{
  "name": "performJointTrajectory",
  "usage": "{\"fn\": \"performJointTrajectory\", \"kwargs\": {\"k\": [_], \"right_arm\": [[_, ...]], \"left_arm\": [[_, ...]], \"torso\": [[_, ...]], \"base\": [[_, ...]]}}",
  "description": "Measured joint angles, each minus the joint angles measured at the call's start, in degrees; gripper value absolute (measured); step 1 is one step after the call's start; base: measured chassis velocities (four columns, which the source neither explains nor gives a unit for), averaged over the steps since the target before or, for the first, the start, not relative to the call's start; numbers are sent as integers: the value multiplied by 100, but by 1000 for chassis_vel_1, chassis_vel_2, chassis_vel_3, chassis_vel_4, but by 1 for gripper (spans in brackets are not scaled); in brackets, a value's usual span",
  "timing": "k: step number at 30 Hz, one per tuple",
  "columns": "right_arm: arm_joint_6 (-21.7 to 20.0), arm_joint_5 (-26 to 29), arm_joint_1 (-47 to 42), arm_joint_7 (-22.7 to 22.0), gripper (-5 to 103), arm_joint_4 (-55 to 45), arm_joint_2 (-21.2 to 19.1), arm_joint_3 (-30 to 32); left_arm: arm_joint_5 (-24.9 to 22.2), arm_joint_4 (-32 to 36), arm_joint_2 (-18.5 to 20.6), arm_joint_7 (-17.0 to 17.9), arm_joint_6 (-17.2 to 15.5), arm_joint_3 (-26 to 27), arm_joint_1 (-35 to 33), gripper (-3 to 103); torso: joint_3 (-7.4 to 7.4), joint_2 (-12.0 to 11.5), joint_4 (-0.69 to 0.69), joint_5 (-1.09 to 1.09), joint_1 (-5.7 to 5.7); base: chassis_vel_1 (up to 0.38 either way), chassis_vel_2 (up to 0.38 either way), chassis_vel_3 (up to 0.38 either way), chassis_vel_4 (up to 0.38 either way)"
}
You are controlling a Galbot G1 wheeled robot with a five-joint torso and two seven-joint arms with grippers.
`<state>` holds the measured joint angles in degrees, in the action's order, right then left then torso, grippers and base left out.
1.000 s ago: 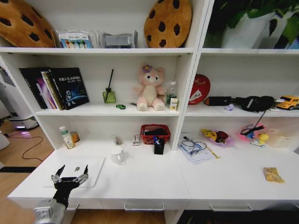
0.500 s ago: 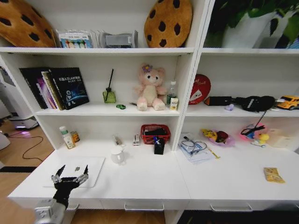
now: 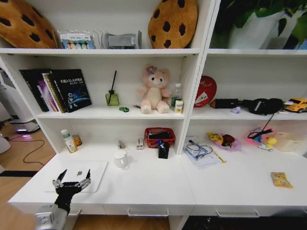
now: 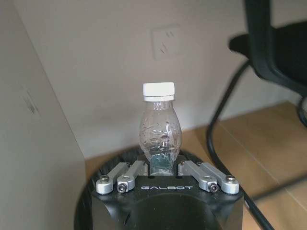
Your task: Organize the objects on the table.
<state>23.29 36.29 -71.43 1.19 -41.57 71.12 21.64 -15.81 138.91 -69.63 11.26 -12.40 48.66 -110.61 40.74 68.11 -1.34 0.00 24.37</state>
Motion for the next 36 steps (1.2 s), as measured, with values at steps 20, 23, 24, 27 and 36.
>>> {"fn": "performJointTrajectory", "kwargs": {"k": [20, 23, 24, 27, 36], "right_arm": [[-233, -31, -739, -178, 79, -743, -42, 71], [-621, 24, -1481, -368, 89, -1820, -76, 262], [-888, 40, -2000, -527, 98, -2495, -71, 410], [-1141, -10, -2909, -777, 99, -3458, -108, 530], [-227, -1115, -5098, -993, 100, -5387, 61, 931]], "left_arm": [[0, 0, 0, 1, 0, 0, 0, 100], [0, 0, 0, 0, 0, 0, 0, 100], [0, 0, 0, 0, 0, 0, 0, 100], [0, 0, 0, 0, 0, 0, 0, 100], [0, 0, 0, 0, 0, -1, 0, 100]], "torso": [[-1, 1, 2, 0, -2], [-1, 1, 0, 1, -1], [-2, 1, 2, 0, -2], [-2, 2, -5, -1, -2], [-2, 2, -2, 0, -3]], "base": [[0, 0, 0, 0], [0, 0, 0, 0], [0, 0, 0, 0], [0, 0, 0, 0], [0, 0, 0, 0]]}}
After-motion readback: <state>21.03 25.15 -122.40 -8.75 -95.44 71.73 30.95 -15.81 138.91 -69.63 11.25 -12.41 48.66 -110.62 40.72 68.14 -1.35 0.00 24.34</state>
